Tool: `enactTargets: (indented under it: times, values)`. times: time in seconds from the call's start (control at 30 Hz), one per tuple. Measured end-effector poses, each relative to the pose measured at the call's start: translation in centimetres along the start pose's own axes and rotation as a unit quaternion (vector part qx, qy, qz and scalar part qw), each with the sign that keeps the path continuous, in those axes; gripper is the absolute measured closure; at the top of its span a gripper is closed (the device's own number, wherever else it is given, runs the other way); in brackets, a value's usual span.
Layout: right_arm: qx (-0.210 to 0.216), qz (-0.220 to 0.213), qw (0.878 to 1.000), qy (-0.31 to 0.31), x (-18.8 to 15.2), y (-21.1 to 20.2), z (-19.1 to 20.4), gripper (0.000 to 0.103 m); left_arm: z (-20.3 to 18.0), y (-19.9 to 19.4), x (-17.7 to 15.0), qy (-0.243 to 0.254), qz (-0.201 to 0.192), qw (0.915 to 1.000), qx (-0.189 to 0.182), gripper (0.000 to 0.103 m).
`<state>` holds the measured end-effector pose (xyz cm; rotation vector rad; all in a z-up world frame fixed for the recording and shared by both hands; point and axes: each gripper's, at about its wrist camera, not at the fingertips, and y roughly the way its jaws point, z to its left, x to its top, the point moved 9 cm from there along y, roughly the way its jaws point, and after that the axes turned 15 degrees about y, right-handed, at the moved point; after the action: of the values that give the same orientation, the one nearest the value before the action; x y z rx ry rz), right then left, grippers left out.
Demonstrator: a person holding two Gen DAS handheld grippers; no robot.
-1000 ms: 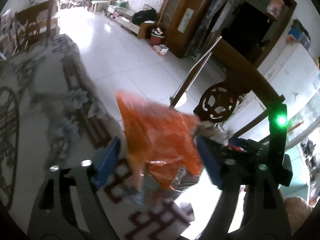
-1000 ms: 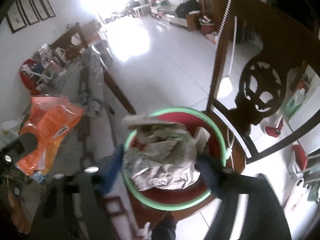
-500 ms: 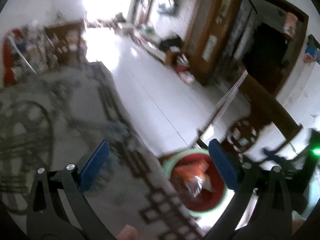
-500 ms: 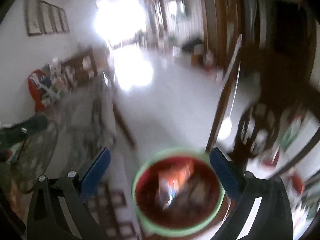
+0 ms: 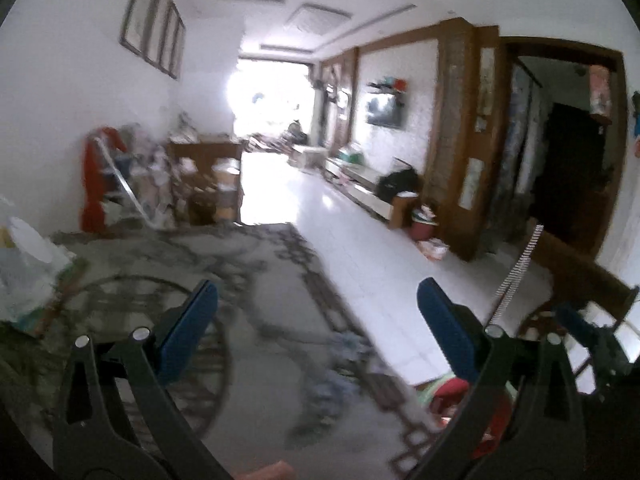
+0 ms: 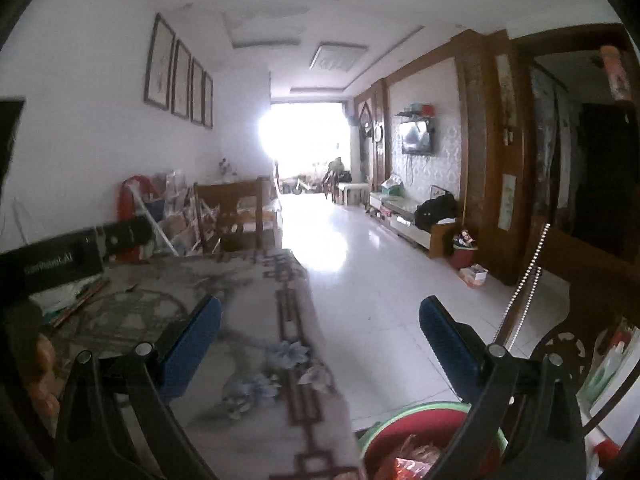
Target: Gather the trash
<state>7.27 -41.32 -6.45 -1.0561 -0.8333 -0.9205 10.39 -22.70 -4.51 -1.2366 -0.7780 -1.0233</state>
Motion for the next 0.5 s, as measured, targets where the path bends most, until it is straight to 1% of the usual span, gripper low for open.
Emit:
enactTargets:
  times: [0.03,0.07,0.1,0.2,0.33,0.5]
  values:
    - [0.001,0.004,1.000,-0.001,-0.1,0.2,0.8,0.007,0.9,-0.2,-0.2,0.004,0.005,0.9998,0.020,0.005]
    - [0.003,0.006,1.000,0.001,-0.3,0.3,1.6,0.007,1.5,-0.3,-0.3,0.007,0.007,0.9995,0.031,0.005]
    - [0.005,0.008,1.000,0.004,-0.5,0.4,2.4,0.007,2.3,-0.5,-0.6,0.011,0.009,0.9994,0.033,0.005]
    - [0.007,0.021,1.000,0.004,-1.4,1.0,4.4,0.007,4.1,-0.7,-1.7,0.005,0.024,0.9997,-0.001,0.005]
    - [0.004,0.032,0.999,-0.006,-2.8,1.2,7.8,0.007,6.7,-0.9,-2.9,-0.009,0.034,0.9993,-0.015,0.005]
    - [-0.012,0.035,0.999,-0.007,-4.0,1.4,10.4,0.007,9.7,-0.8,-4.1,-0.033,0.049,0.9979,-0.025,0.005]
